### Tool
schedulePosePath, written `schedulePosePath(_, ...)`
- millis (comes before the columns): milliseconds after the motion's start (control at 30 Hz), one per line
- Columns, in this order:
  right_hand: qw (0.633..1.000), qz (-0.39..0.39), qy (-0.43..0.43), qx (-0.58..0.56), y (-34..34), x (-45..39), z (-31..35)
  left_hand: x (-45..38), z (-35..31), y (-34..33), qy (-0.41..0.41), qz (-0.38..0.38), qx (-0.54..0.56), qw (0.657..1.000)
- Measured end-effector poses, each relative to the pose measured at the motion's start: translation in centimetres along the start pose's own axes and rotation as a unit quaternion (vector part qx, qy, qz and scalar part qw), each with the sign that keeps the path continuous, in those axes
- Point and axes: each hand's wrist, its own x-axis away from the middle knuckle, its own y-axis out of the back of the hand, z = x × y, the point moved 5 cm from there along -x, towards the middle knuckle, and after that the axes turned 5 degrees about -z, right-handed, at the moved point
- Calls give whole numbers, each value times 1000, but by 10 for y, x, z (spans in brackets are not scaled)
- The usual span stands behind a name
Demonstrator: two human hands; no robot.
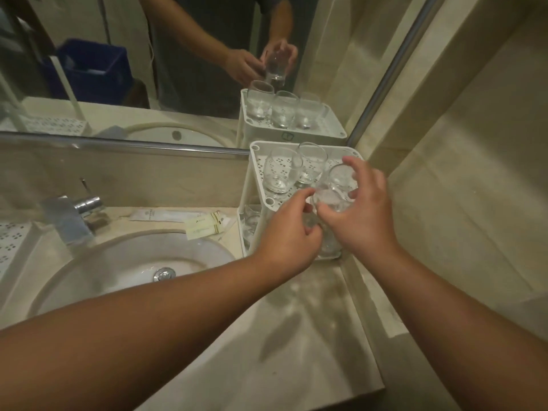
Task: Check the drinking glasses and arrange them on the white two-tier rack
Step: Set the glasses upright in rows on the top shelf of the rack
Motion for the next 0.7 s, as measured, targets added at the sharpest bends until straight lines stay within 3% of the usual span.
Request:
schedulePosePath(400,1000,21,4,-22,-25,-35,-19,-39,-17,3,-33,0,-158,987)
schedulePosePath(700,999,34,9,-4,-48,-44,-34,-46,-9,0,-35,23,-208,977)
